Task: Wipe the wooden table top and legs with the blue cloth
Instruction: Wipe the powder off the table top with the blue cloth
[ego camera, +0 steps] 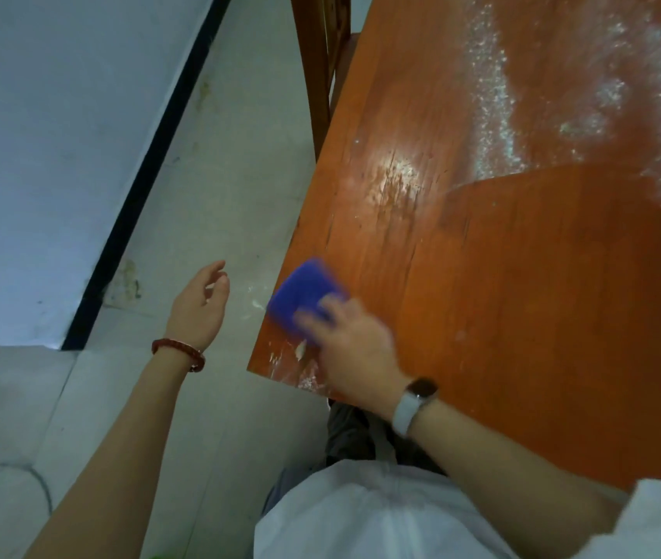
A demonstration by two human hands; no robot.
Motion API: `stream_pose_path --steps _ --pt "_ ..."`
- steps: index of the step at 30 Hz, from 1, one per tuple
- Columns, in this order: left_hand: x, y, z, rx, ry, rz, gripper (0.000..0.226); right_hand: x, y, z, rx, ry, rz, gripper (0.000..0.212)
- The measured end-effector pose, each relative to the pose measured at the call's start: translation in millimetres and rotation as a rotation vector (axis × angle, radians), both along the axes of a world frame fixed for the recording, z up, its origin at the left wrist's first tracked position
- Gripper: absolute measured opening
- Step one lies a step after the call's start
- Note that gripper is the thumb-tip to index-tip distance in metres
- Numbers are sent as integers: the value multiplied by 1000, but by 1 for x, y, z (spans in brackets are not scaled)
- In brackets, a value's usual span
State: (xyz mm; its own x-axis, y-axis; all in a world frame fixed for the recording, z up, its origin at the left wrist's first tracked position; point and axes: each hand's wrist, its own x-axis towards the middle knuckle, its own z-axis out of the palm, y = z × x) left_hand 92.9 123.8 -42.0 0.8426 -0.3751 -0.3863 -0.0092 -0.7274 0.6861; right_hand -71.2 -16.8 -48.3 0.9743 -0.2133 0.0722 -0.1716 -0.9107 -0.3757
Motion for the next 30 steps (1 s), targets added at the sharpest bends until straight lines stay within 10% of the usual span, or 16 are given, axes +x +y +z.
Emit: stream_pose_path --steps 5,10,16,23,30 --pt "-9 6 8 33 -58 -19 37 -43 46 17 436 240 547 35" --pt "-52 -15 9 86 -200 -137 39 -80 -34 38 651 50 18 41" --pt "-122 -59 8 187 -320 -100 39 -108 -126 20 100 -111 -691 40" --pt "-195 -120 15 259 -302 -14 41 -202 -100 15 190 215 487 35" --pt "-343 -244 16 307 -275 -6 46 -341 -261 12 397 -7 -123 47"
